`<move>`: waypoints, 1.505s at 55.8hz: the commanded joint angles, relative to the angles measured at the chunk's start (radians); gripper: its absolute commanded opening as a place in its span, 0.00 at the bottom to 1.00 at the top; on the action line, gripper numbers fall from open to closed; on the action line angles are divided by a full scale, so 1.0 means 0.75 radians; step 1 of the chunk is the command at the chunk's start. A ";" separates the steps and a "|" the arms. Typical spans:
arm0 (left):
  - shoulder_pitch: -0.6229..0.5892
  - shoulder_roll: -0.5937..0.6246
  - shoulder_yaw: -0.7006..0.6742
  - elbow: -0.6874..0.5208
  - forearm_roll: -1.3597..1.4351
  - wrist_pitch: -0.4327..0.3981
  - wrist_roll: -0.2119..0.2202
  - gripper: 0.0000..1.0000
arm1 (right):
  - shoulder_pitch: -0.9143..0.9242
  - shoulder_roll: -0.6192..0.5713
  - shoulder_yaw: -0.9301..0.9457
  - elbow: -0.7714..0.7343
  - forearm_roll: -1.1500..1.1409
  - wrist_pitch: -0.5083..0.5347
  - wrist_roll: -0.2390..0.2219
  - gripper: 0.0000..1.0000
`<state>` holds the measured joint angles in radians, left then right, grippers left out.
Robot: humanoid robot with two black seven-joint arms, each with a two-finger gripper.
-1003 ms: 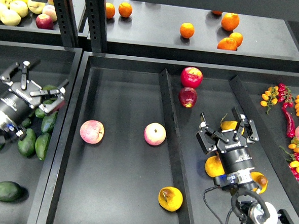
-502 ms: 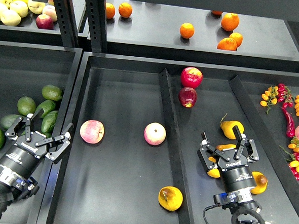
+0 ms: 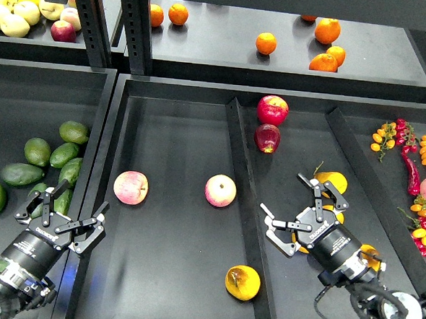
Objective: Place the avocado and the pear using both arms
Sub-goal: 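Move the right gripper down to the yellow pear in the middle bin, then close the right gripper around the yellow pear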
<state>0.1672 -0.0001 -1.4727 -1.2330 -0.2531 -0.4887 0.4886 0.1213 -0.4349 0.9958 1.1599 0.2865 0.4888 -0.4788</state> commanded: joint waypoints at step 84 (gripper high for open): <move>0.002 0.000 0.031 0.014 0.004 0.000 0.000 0.99 | 0.168 0.167 -0.358 -0.438 -0.458 0.000 -0.013 0.99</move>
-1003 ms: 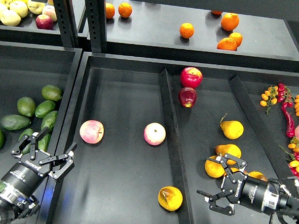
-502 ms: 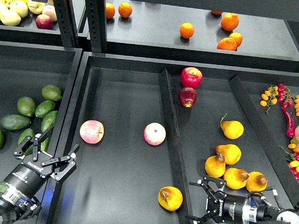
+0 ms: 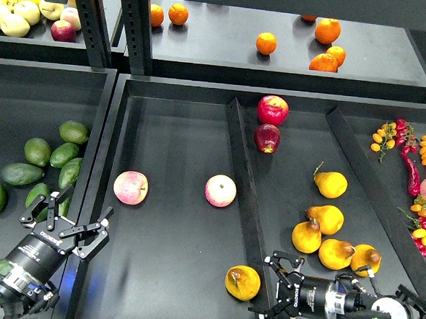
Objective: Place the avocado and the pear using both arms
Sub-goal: 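Close the right gripper around the yellow pear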
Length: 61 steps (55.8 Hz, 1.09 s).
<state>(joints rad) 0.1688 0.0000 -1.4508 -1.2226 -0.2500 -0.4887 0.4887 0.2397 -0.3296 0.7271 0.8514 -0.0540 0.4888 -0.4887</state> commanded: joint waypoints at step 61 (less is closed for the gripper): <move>0.004 0.000 0.008 0.022 0.002 0.000 0.000 0.99 | 0.030 0.159 0.033 -0.170 -0.004 -0.044 0.000 0.50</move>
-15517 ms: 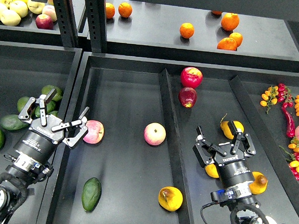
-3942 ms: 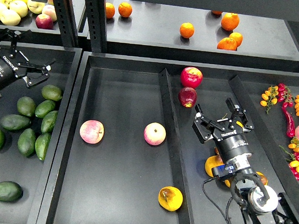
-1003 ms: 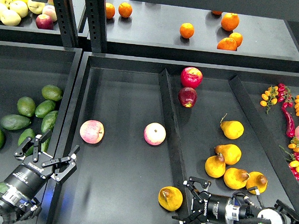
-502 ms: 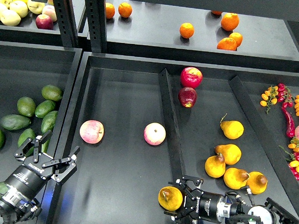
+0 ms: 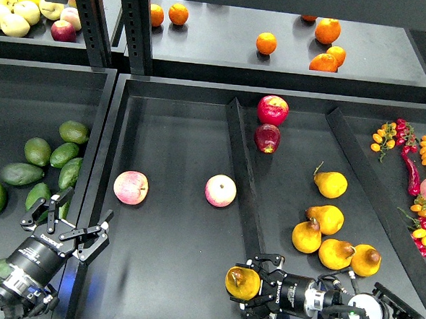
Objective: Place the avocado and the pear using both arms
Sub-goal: 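Close the right gripper around the yellow pear, then lift the pear and carry it into the pear bin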
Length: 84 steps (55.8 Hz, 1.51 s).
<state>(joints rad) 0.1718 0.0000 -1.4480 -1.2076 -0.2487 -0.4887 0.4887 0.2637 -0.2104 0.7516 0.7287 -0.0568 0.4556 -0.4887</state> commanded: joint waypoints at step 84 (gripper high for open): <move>0.002 0.000 0.010 0.009 -0.002 0.000 0.000 0.99 | -0.178 -0.362 0.364 0.344 0.182 0.020 0.000 0.12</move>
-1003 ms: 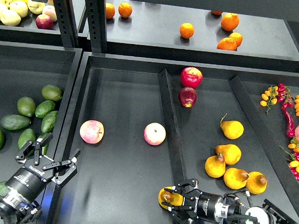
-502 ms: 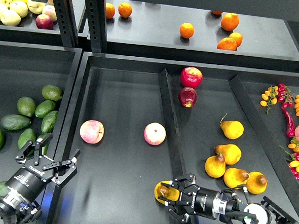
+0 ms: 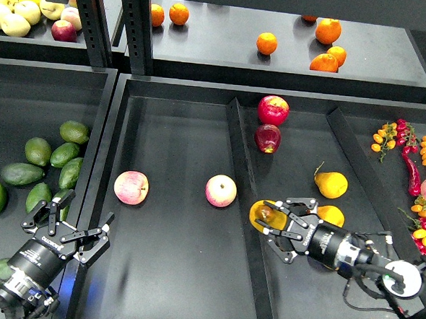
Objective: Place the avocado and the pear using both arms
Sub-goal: 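Lift the pear and carry it into the pear bin, then lower the pear beside the other pears and open the right gripper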
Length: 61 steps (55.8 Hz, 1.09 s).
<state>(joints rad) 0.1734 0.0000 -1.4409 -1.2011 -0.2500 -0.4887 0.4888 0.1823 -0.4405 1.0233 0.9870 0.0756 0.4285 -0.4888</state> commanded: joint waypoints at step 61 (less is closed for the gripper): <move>0.012 0.000 0.023 0.000 0.002 0.000 0.000 0.99 | -0.198 -0.014 0.067 -0.308 -0.007 0.080 0.000 0.31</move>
<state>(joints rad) 0.1826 0.0000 -1.4247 -1.2011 -0.2488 -0.4887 0.4887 0.0337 -0.4533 1.0738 0.7630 0.0705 0.4888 -0.4887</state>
